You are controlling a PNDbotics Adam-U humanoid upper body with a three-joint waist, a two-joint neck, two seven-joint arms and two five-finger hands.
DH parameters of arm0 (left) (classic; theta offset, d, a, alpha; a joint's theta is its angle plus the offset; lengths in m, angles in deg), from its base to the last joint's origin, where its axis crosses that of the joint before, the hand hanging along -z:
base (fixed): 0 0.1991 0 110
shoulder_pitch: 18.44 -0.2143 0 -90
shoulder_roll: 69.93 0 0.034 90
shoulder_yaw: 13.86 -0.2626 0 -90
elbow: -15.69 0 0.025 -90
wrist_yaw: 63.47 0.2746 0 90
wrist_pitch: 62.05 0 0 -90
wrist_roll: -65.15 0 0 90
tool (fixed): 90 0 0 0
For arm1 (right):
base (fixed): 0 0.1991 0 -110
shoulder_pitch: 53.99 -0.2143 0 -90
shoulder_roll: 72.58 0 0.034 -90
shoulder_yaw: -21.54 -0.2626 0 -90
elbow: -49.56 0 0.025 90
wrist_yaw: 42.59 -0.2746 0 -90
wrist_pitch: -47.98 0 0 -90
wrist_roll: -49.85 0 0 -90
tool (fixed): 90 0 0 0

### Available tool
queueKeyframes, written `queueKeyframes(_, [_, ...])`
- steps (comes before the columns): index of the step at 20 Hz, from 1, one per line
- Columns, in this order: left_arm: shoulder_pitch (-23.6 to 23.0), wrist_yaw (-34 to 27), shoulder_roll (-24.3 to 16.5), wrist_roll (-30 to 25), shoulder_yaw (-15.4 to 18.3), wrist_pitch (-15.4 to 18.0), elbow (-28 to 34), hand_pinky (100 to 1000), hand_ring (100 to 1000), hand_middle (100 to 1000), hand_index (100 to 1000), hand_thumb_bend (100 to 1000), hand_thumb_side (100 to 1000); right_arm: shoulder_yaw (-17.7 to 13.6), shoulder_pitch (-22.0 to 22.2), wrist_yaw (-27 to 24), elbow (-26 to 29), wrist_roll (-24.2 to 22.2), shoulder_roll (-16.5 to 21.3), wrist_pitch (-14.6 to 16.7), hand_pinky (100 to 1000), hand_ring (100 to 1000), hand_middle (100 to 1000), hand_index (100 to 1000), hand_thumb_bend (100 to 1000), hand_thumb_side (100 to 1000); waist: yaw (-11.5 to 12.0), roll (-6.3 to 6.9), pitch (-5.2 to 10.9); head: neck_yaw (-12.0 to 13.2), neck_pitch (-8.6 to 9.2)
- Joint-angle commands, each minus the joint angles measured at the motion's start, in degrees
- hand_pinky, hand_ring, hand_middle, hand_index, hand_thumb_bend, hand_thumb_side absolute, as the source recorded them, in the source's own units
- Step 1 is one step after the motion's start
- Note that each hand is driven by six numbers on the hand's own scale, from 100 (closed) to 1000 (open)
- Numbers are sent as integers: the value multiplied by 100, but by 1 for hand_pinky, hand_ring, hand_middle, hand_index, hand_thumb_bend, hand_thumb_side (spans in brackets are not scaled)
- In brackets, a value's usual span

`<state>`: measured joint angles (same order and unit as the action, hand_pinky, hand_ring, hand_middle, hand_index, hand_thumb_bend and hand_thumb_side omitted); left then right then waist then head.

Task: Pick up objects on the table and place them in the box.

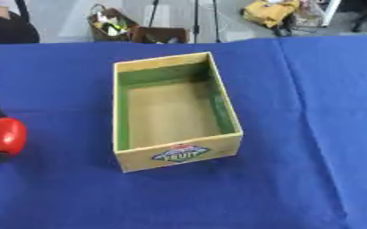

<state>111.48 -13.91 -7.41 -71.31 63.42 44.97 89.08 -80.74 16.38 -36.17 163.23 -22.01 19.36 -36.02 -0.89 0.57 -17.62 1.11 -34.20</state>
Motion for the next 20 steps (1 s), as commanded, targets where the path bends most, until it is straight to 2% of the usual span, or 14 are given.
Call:
queueKeyframes(1, [119, -183, -139, -379, 155, 396, 120, 132, 396, 327, 539, 100, 710, -20, -31, -28, 92, -7, 88, -6, 694, 706, 627, 752, 100, 831, 7, 3, 99, 11, 3])
queueKeyframes(3, [122, -242, -136, -254, 167, 300, 119, 100, 369, 306, 527, 100, 731, -21, -30, -29, 92, -7, 88, -5, 694, 706, 627, 752, 100, 830, 6, 3, 100, 15, 3])
queueKeyframes(6, [150, -289, -122, -58, 198, 229, 178, 100, 355, 297, 528, 100, 728, -23, -22, -30, 92, -5, 88, -9, 694, 707, 627, 752, 100, 830, 10, 4, 104, 13, 3])
queueKeyframes(12, [418, -245, 100, 650, 408, 173, 768, 100, 322, 277, 522, 100, 686, -25, 2, -32, 92, -8, 83, -19, 695, 707, 627, 752, 100, 828, 39, 9, 135, 7, -15])
queueKeyframes(15, [801, -126, 543, 923, 444, 100, 1095, 100, 307, 266, 513, 100, 688, -16, 18, -41, 92, -15, 74, -23, 695, 707, 627, 753, 100, 827, 72, 10, 169, 20, -45])
queueKeyframes(16, [975, -41, 758, 976, 438, 59, 1158, 100, 301, 263, 508, 100, 814, -10, 20, -46, 92, -21, 70, -22, 695, 707, 627, 753, 100, 826, 78, 9, 182, 32, -51])
queueKeyframes(17, [1155, 77, 995, 1018, 427, 16, 1199, 100, 299, 260, 507, 100, 697, -6, 23, -51, 92, -27, 66, -21, 695, 707, 627, 753, 100, 827, 83, 7, 192, 45, -56])
queueKeyframes(20, [1667, 521, 1833, 1136, 375, -33, 1228, 100, 289, 251, 497, 100, 683, 3, 20, -69, 92, -38, 45, -18, 695, 707, 627, 753, 100, 827, 73, -12, 212, 79, -62])
